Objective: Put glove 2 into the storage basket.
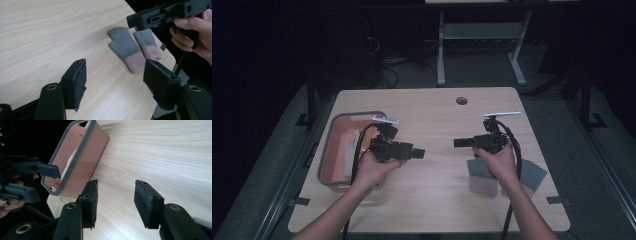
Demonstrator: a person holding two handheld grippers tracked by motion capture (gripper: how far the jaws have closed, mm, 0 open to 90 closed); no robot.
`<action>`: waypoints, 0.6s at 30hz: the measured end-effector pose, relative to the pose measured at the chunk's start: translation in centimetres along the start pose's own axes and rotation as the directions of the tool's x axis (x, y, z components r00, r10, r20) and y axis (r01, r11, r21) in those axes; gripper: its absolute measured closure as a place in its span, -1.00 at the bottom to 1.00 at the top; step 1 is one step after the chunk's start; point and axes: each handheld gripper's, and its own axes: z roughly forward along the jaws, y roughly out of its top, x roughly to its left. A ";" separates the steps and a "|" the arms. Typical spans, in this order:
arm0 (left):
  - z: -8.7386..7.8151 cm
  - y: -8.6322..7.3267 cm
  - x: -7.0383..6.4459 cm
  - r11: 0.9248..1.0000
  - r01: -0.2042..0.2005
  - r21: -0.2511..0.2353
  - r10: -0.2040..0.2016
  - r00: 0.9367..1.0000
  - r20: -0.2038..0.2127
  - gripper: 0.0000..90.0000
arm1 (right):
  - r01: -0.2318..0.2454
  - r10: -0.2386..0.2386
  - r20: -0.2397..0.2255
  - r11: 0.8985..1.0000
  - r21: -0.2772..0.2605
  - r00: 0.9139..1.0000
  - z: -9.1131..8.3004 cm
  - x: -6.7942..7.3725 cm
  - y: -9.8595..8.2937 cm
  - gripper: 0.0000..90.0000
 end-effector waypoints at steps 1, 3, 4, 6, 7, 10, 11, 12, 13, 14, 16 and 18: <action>0.1 0.0 -0.1 1.000 -0.005 0.005 0.005 1.000 0.003 -0.22 | -0.001 0.001 0.002 1.000 0.000 1.000 -0.1 -0.1 -0.1 0.19; 0.3 0.0 -0.2 1.000 -0.006 0.007 0.006 1.000 0.006 -0.23 | -0.001 0.001 0.005 1.000 -0.002 1.000 -0.3 -0.2 -0.1 0.18; 0.4 0.0 -0.3 1.000 -0.008 0.007 0.008 1.000 0.008 -0.23 | 0.001 -0.001 0.007 1.000 -0.005 1.000 -0.5 -0.3 -0.2 0.18; 0.8 0.0 -0.6 1.000 -0.010 0.008 0.010 1.000 0.012 -0.23 | -0.004 0.004 0.013 1.000 -0.006 1.000 -0.8 -0.6 -0.4 0.18; 1.0 0.1 -0.8 1.000 -0.014 0.010 0.014 1.000 0.018 -0.23 | -0.010 0.010 0.019 1.000 -0.005 1.000 -1.1 -0.8 -0.6 0.18; 1.4 0.1 -1.0 1.000 -0.025 0.013 0.025 0.999 0.025 -0.24 | -0.013 0.013 0.029 1.000 -0.005 1.000 -1.5 -1.2 -1.0 0.18; 1.4 0.1 -1.0 1.000 -0.025 0.013 0.025 0.999 0.025 -0.24 | -0.011 0.011 0.032 1.000 -0.006 0.999 -1.6 -1.3 -1.0 0.17; 1.6 0.1 -1.2 1.000 -0.027 0.013 0.027 0.999 0.028 -0.25 | -0.013 0.013 0.037 1.000 -0.002 0.999 -1.8 -1.5 -1.2 0.17; 1.7 0.1 -1.3 1.000 -0.029 0.011 0.029 0.999 0.031 -0.25 | -0.014 0.014 0.039 1.000 -0.005 0.999 -1.9 -1.6 -1.2 0.17; 1.8 0.1 -1.4 0.999 -0.034 0.012 0.034 0.999 0.033 -0.25 | -0.016 0.016 0.042 1.000 -0.005 0.999 -2.1 -1.7 -1.3 0.17; 1.9 0.1 -1.5 0.999 -0.034 0.010 0.033 0.999 0.036 -0.26 | -0.013 0.013 0.054 1.000 -0.005 0.998 -2.5 -1.9 -1.5 0.17; 2.3 0.1 -1.8 0.999 -0.039 0.009 0.038 0.998 0.041 -0.27 | -0.016 0.016 0.067 1.000 -0.006 0.998 -2.9 -2.1 -1.7 0.17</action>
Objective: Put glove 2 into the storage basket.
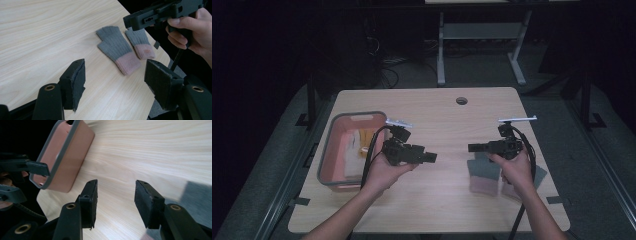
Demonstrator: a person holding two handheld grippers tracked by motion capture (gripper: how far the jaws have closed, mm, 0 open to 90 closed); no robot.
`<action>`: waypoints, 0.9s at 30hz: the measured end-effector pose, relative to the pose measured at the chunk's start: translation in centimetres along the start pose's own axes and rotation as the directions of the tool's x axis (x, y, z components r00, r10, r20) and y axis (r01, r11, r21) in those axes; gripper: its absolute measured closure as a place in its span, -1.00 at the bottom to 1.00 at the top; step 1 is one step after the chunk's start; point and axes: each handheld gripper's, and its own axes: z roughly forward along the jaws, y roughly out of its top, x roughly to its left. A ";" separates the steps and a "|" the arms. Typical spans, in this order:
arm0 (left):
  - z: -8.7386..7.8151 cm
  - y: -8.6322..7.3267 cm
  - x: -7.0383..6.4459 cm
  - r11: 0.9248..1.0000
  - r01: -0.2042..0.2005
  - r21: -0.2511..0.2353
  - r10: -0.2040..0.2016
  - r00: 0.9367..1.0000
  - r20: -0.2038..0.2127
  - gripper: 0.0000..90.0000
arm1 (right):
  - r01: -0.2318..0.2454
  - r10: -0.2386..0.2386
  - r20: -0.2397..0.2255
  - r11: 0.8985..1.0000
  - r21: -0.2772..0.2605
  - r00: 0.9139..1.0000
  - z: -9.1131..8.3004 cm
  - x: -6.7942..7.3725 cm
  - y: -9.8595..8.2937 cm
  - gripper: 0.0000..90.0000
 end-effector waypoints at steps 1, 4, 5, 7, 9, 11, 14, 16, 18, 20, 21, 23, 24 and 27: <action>0.0 0.0 0.0 1.000 0.000 0.000 0.000 1.000 0.000 -0.27 | 0.000 0.000 0.000 1.000 0.000 1.000 0.0 0.0 0.0 0.17; 0.7 0.0 -0.4 1.000 -0.013 0.006 0.013 1.000 0.009 -0.30 | 0.000 0.001 0.021 1.000 -0.002 1.000 -0.8 -0.7 -0.5 0.17; 0.7 0.0 -0.4 1.000 -0.013 0.006 0.013 1.000 0.009 -0.30 | -0.003 0.003 0.028 1.000 -0.002 1.000 -0.9 -0.9 -0.7 0.17; 1.3 0.0 -0.7 1.000 -0.023 0.010 0.022 1.000 0.017 -0.31 | -0.007 0.007 0.036 1.000 -0.003 0.999 -1.2 -1.3 -0.9 0.17; 1.7 0.0 -0.9 0.999 -0.031 0.012 0.031 0.999 0.021 -0.31 | -0.003 0.003 0.051 1.000 -0.004 0.999 -1.5 -1.5 -1.1 0.17; 1.9 -0.1 -1.0 0.999 -0.035 0.014 0.035 0.999 0.025 -0.32 | -0.001 0.001 0.064 1.000 -0.001 0.998 -1.7 -1.7 -1.4 0.17; 2.6 -0.1 -1.4 0.999 -0.041 0.017 0.041 0.999 0.032 -0.33 | -0.002 0.002 0.086 1.000 -0.001 0.996 -2.2 -2.2 -1.8 0.17; 3.0 -0.2 -1.7 0.999 -0.048 0.020 0.048 0.998 0.039 -0.34 | 0.009 -0.009 0.102 1.000 -0.001 0.995 -2.5 -2.5 -2.0 0.17; 3.4 -0.2 -1.8 0.998 -0.052 0.024 0.051 0.998 0.041 -0.34 | 0.006 -0.006 0.115 1.000 -0.001 0.993 -2.8 -2.7 -2.3 0.17; 3.6 -0.3 -2.0 0.998 -0.054 0.026 0.053 0.998 0.046 -0.35 | 0.011 -0.012 0.134 1.000 0.003 0.991 -3.1 -3.0 -2.6 0.17; 3.8 -0.3 -2.1 0.998 -0.056 0.023 0.055 0.997 0.046 -0.35 | 0.015 -0.015 0.141 1.000 0.002 0.990 -3.3 -3.1 -2.8 0.17; 4.0 -0.3 -2.2 0.998 -0.057 0.027 0.055 0.997 0.048 -0.36 | 0.012 -0.012 0.158 1.000 0.001 0.987 -3.6 -3.3 -3.1 0.17; 4.2 -0.4 -2.3 0.998 -0.059 0.027 0.058 0.997 0.050 -0.36 | 0.015 -0.015 0.170 1.000 0.004 0.985 -3.8 -3.4 -3.2 0.17; 4.5 -0.5 -2.5 0.998 -0.063 0.029 0.061 0.997 0.054 -0.36 | 0.028 -0.028 0.193 1.000 0.005 0.981 -4.2 -3.7 -3.6 0.17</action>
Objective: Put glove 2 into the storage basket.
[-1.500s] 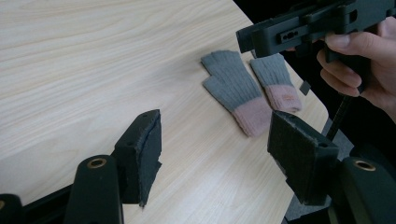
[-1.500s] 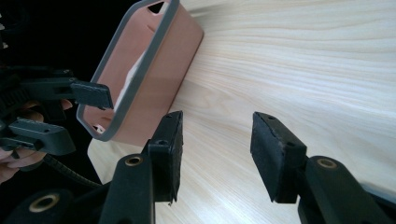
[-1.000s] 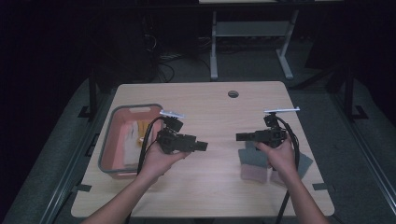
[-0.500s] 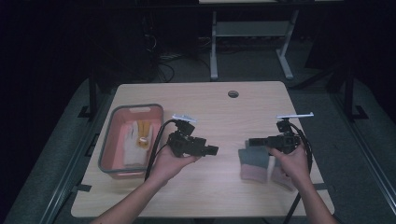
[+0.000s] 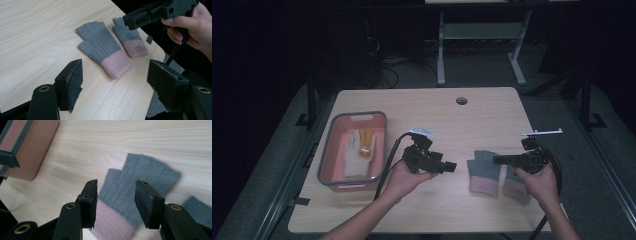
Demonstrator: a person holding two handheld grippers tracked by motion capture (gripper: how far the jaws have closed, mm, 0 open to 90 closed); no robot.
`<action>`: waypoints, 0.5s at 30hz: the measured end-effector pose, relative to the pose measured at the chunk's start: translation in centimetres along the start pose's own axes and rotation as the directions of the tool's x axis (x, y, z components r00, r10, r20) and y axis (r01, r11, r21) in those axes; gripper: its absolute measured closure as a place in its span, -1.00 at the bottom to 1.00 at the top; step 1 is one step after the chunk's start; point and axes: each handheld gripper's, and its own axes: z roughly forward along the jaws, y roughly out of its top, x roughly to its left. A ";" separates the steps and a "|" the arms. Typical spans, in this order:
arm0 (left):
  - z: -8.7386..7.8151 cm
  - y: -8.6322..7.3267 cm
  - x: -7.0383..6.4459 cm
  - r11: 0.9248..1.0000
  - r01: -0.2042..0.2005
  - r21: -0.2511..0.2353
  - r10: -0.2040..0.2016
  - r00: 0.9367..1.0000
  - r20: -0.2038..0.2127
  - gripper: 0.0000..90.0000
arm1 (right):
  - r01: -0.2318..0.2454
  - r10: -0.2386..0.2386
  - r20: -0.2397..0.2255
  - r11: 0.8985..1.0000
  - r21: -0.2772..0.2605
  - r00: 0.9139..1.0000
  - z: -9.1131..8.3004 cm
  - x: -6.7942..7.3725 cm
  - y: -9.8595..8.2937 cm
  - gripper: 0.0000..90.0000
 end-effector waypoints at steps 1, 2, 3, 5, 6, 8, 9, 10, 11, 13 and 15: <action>0.0 0.0 0.0 1.000 0.000 0.000 0.000 1.000 0.000 -0.36 | 0.000 0.000 0.000 1.000 0.000 1.000 0.0 0.0 0.0 0.17; 0.2 0.0 -0.1 1.000 -0.001 -0.003 0.001 1.000 0.001 -0.36 | 0.003 -0.003 0.027 1.000 0.007 1.000 -0.3 -0.2 -0.3 0.17; 0.3 0.0 -0.1 1.000 -0.004 -0.004 0.004 1.000 0.003 -0.37 | 0.002 -0.003 0.034 1.000 0.004 0.999 -0.4 -0.3 -0.4 0.17; 0.5 -0.1 -0.2 1.000 -0.006 -0.002 0.006 1.000 0.005 -0.37 | 0.007 -0.007 0.053 1.000 0.010 0.999 -0.6 -0.6 -0.6 0.17; 0.5 -0.1 -0.2 1.000 -0.006 -0.002 0.006 1.000 0.005 -0.37 | 0.007 -0.007 0.053 1.000 0.010 0.999 -0.6 -0.6 -0.6 0.17; 0.8 -0.1 -0.3 1.000 -0.011 0.001 0.011 1.000 0.008 -0.37 | 0.007 -0.007 0.078 1.000 0.008 0.997 -0.8 -0.9 -1.0 0.17; 0.9 -0.1 -0.4 1.000 -0.010 0.000 0.010 1.000 0.009 -0.37 | 0.014 -0.014 0.085 1.000 0.005 0.996 -0.9 -1.0 -1.1 0.17; 1.0 -0.1 -0.4 1.000 -0.016 0.003 0.016 1.000 0.008 -0.37 | 0.011 -0.011 0.090 1.000 0.003 0.996 -0.9 -1.1 -1.2 0.17; 1.1 -0.1 -0.5 1.000 -0.018 0.005 0.018 1.000 0.009 -0.37 | 0.016 -0.016 0.099 1.000 0.005 0.995 -0.9 -1.2 -1.3 0.17; 1.2 -0.2 -0.5 1.000 -0.015 0.002 0.015 1.000 0.011 -0.37 | 0.014 -0.015 0.123 1.000 0.012 0.992 -0.9 -1.4 -1.6 0.17; 1.4 -0.2 -0.6 1.000 -0.019 0.003 0.019 1.000 0.015 -0.37 | 0.017 -0.019 0.138 1.000 0.016 0.990 -0.9 -1.6 -1.8 0.17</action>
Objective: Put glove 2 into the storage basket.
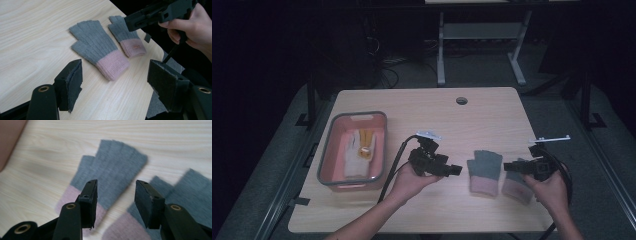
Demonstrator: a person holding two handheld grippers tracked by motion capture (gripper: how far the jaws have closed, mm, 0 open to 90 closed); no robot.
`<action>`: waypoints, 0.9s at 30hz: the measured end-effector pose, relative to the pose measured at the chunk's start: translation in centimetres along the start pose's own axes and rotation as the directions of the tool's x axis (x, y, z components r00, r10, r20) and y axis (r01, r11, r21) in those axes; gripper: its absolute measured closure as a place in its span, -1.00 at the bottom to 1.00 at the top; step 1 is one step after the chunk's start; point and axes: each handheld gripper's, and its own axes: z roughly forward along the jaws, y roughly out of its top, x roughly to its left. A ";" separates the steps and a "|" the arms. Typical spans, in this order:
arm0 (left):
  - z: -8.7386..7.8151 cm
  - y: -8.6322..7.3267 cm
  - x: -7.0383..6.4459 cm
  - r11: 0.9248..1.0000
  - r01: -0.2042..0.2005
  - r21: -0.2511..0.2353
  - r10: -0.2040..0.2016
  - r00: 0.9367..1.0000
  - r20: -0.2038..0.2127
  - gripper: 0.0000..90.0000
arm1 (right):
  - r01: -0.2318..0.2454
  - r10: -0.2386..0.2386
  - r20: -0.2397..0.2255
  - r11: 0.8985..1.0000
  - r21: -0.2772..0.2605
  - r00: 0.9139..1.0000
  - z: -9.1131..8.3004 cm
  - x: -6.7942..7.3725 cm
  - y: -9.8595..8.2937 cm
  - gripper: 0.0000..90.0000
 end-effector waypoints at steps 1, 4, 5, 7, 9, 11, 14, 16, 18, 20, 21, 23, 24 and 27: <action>0.0 0.0 0.0 1.000 0.000 0.000 0.000 1.000 0.000 -0.38 | 0.000 0.000 0.000 1.000 0.000 1.000 0.0 0.0 0.0 0.17; 0.4 -0.1 -0.1 1.000 0.003 0.000 -0.003 1.000 0.004 -0.38 | -0.008 0.008 0.029 1.000 0.010 1.000 0.0 -0.6 -0.6 0.17; 0.4 -0.1 -0.1 1.000 0.003 0.000 -0.003 1.000 0.004 -0.38 | -0.008 0.008 0.029 1.000 0.010 1.000 0.0 -0.6 -0.6 0.17; 0.7 -0.1 -0.1 1.000 -0.002 0.007 0.002 1.000 0.002 -0.38 | -0.007 0.006 0.050 1.000 0.016 0.999 0.0 -1.0 -1.0 0.17; 1.0 -0.2 -0.2 1.000 -0.002 0.013 0.002 1.000 0.006 -0.39 | -0.009 0.007 0.068 1.000 0.021 0.998 0.0 -1.3 -1.2 0.17; 1.3 -0.3 -0.2 1.000 -0.003 0.017 0.003 1.000 0.008 -0.39 | -0.014 0.012 0.088 1.000 0.025 0.996 0.0 -1.7 -1.6 0.17; 1.5 -0.3 -0.3 1.000 -0.003 0.018 0.003 1.000 0.010 -0.39 | -0.006 0.002 0.111 1.000 0.031 0.994 0.1 -1.9 -1.9 0.17; 1.6 -0.3 -0.3 1.000 -0.005 0.020 0.005 1.000 0.012 -0.39 | 0.005 -0.011 0.133 0.999 0.041 0.991 0.1 -2.0 -2.1 0.18; 1.8 -0.5 -0.2 1.000 -0.002 0.021 0.002 1.000 0.014 -0.39 | 0.005 -0.013 0.151 0.999 0.050 0.988 0.2 -2.2 -2.3 0.18; 2.1 -0.6 -0.2 1.000 0.001 0.026 -0.001 1.000 0.015 -0.39 | 0.001 -0.010 0.163 0.998 0.058 0.986 0.4 -2.3 -2.5 0.19; 2.1 -0.7 -0.2 1.000 0.004 0.027 -0.004 1.000 0.015 -0.39 | 0.010 -0.021 0.174 0.998 0.064 0.984 0.5 -2.3 -2.6 0.19; 2.2 -0.7 -0.2 1.000 0.006 0.026 -0.006 1.000 0.019 -0.39 | 0.008 -0.021 0.183 0.997 0.072 0.983 0.6 -2.3 -2.7 0.19; 2.3 -0.8 -0.1 1.000 0.006 0.029 -0.007 1.000 0.017 -0.39 | 0.009 -0.024 0.191 0.996 0.084 0.981 0.9 -2.4 -2.9 0.21; 2.4 -0.9 0.0 1.000 0.008 0.029 -0.008 1.000 0.014 -0.39 | 0.022 -0.040 0.206 0.996 0.091 0.978 1.2 -2.4 -3.0 0.23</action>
